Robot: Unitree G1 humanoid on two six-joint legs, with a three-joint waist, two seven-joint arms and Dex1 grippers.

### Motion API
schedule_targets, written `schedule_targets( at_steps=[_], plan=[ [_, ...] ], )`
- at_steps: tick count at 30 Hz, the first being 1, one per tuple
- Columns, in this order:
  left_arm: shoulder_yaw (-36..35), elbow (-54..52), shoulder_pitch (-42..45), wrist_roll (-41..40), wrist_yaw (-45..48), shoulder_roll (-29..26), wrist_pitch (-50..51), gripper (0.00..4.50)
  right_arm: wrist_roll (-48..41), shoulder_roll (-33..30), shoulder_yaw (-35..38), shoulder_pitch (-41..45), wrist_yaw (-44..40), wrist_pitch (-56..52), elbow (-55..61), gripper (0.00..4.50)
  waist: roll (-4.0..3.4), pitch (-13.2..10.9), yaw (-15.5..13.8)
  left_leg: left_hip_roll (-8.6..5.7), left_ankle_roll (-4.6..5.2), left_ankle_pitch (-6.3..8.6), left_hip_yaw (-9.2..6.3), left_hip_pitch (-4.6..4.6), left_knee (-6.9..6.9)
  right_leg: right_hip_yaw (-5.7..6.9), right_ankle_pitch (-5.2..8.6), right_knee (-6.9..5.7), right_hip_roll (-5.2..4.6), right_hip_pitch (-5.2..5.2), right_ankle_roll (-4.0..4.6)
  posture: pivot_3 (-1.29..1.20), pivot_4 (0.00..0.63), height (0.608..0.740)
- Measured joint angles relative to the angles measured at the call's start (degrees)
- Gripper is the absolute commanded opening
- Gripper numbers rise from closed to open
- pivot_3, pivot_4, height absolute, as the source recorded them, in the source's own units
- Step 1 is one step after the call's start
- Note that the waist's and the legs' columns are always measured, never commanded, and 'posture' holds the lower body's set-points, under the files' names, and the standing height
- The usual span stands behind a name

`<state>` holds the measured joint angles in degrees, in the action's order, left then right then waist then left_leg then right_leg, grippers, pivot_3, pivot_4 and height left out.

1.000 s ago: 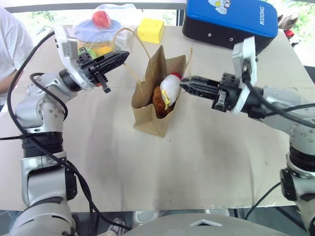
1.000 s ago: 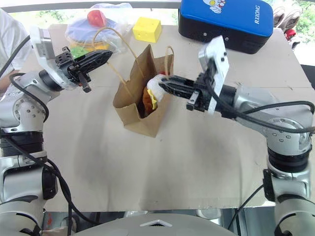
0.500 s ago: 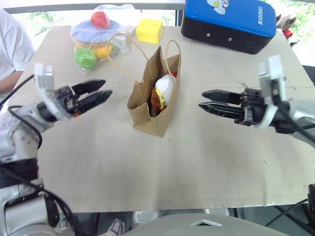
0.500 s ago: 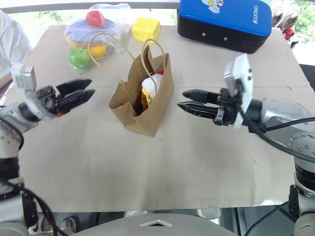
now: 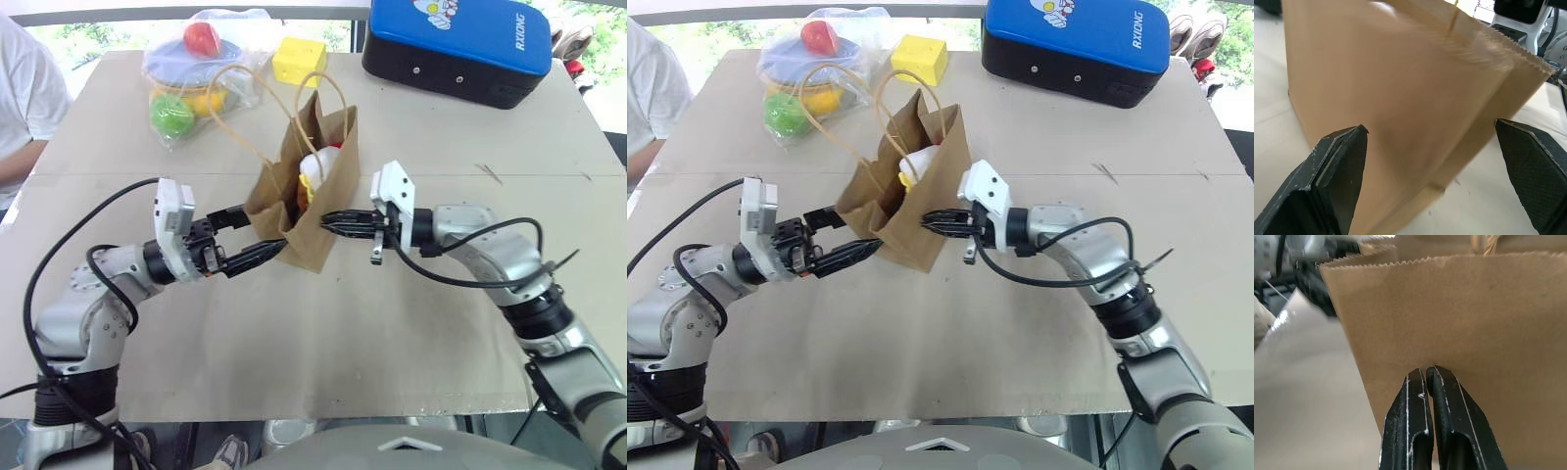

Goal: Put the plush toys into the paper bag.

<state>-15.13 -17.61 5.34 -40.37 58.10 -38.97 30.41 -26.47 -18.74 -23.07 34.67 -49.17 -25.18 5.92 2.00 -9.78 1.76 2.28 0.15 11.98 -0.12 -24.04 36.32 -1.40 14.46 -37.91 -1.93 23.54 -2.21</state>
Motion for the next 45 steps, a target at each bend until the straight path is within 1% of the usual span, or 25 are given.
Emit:
schedule_targets(
  at_steps=[2, 4, 9, 11, 17, 23, 27, 29, 32, 35, 36, 37, 41, 43, 45],
  plan=[
    [-0.1, -1.7, -1.0, 1.7, -4.5, 2.9, -1.6, 4.5, 0.1, 3.6, -0.4, 0.0, -1.0, 0.4, -2.2, 0.02, 0.01, 0.0, 0.0, 0.0, 0.0, 0.0, -0.07, 0.0, 0.01, -0.03, -0.01, 0.0, -0.02, -0.01, -0.01, 0.0, 0.15, 0.74],
    [-0.3, -4.4, -3.5, 2.3, -7.2, 3.9, -2.7, 4.5, 0.0, 5.9, 0.0, -0.1, -1.5, 0.4, -4.4, 0.02, 0.03, 0.0, 0.1, 0.01, 0.0, 0.0, -0.11, 0.04, 0.01, -0.06, -0.01, -0.01, -0.05, -0.02, -0.01, 0.0, 0.15, 0.74],
    [-0.6, -9.8, -8.8, 1.8, -10.2, 5.7, -3.1, 4.5, 1.0, 8.9, 0.5, 0.5, -3.0, 1.7, -8.2, 0.02, 0.01, 0.0, 0.1, 0.0, 0.0, 0.0, -0.13, 0.06, 0.01, -0.06, -0.01, -0.04, -0.07, -0.02, 0.0, 0.0, 0.15, 0.74],
    [-0.7, -10.8, -9.4, 1.7, -10.8, 5.7, -3.3, 4.5, 1.5, 9.6, 0.5, 0.6, -3.5, 2.1, -9.1, 0.02, 0.01, 0.0, 0.1, -0.01, 0.0, 0.0, -0.11, 0.07, 0.01, -0.03, -0.01, -0.06, -0.04, -0.02, 0.0, 0.0, 0.15, 0.74],
    [-0.6, -11.3, -9.9, 2.4, -13.5, 6.5, -4.3, 4.5, 2.2, 10.6, 0.9, 0.6, -5.3, 3.0, -10.0, 0.02, 0.01, 0.0, 0.1, -0.03, 0.0, 0.0, -0.09, 0.07, 0.01, -0.04, -0.01, -0.05, -0.04, -0.03, 0.0, 0.0, 0.15, 0.74],
    [2.2, -11.4, -7.9, 6.4, -19.0, 9.7, -6.1, 4.5, 2.4, 10.8, 3.2, 0.6, -5.5, 2.1, -11.0, 0.02, 0.02, 0.0, 0.0, -0.05, -0.01, 0.0, -0.06, 0.07, 0.02, -0.04, -0.02, -0.05, -0.03, -0.04, -0.01, 0.0, 0.15, 0.74],
    [4.6, -12.1, -7.7, 7.6, -23.5, 13.7, -6.0, 4.5, 2.7, 10.7, 4.7, -0.2, -5.3, 1.6, -11.1, 0.02, 0.03, 0.0, 0.0, -0.05, -0.01, 0.0, -0.07, 0.07, 0.02, -0.05, -0.02, -0.08, -0.03, -0.04, -0.01, 0.0, 0.15, 0.74],
    [6.3, -12.4, -7.6, 8.9, -25.7, 15.0, -5.8, 4.5, 3.1, 10.1, 5.5, -1.6, -5.1, 1.5, -10.8, 0.02, 0.03, 0.0, 0.0, -0.06, -0.01, 0.0, -0.05, 0.08, 0.02, -0.04, -0.02, -0.07, -0.02, -0.06, -0.01, 0.0, 0.15, 0.74],
    [6.5, -11.7, -6.6, 11.1, -28.9, 15.5, -5.7, 4.5, 3.1, 9.5, 4.9, -4.1, -5.5, 0.9, -9.2, 0.02, 0.03, 0.0, 0.0, -0.06, 0.0, 0.0, -0.06, 0.08, 0.02, -0.03, -0.02, -0.07, 0.0, -0.06, -0.01, 0.0, 0.15, 0.74],
    [7.1, -10.5, -4.5, 13.8, -31.3, 15.9, -6.4, 3.78, 3.0, 8.0, 5.0, -6.1, -5.4, -0.2, -6.4, 0.0, 0.03, 0.0, 0.0, -0.08, 0.0, 0.0, -0.05, 0.08, 0.04, -0.03, -0.02, -0.07, 0.0, -0.08, -0.01, 0.0, 0.15, 0.74],
    [7.2, -10.0, -4.3, 14.7, -31.8, 15.9, -6.8, 3.33, 3.0, 7.5, 5.2, -6.5, -5.3, -0.6, -5.5, 0.0, 0.04, 0.0, -0.1, -0.08, 0.0, 0.0, -0.03, 0.08, 0.04, -0.03, -0.02, -0.06, 0.0, -0.09, -0.01, 0.0, 0.15, 0.74],
    [7.8, -9.0, -3.9, 16.0, -32.1, 15.9, -7.5, 2.76, 2.9, 6.7, 5.6, -7.4, -5.2, -1.0, -4.1, 0.0, 0.03, 0.0, -0.1, -0.09, 0.0, 0.0, -0.02, 0.08, 0.04, -0.02, -0.02, -0.05, -0.01, -0.1, -0.01, 0.0, 0.15, 0.74],
    [9.0, -7.0, -3.2, 17.8, -32.0, 16.7, -9.4, 1.1, 2.3, 3.5, 6.8, -11.1, -4.2, -2.6, 0.5, 0.0, 0.04, 0.0, -0.4, -0.08, -0.01, 0.0, 0.0, 0.08, 0.04, 0.0, -0.02, -0.05, -0.01, -0.1, -0.01, 0.0, 0.15, 0.74],
    [8.9, -5.8, -2.6, 17.6, -31.5, 17.1, -10.3, 0.06, 1.9, 1.4, 8.1, -13.5, -3.7, -3.3, 3.8, 0.0, 0.04, 0.0, -0.6, -0.08, -0.01, 0.0, 0.01, 0.08, 0.04, -0.02, -0.02, -0.05, -0.01, -0.1, -0.01, 0.0, 0.15, 0.74],
    [8.5, -4.7, -1.7, 16.5, -29.9, 17.2, -11.2, 0.06, 1.9, -0.7, 9.5, -15.4, -3.0, -3.4, 6.5, 0.0, 0.04, 0.0, -0.8, -0.08, -0.01, 0.0, 0.05, 0.08, 0.04, 0.0, -0.01, -0.04, 0.0, -0.1, -0.01, 0.0, 0.15, 0.74]
  ],
)
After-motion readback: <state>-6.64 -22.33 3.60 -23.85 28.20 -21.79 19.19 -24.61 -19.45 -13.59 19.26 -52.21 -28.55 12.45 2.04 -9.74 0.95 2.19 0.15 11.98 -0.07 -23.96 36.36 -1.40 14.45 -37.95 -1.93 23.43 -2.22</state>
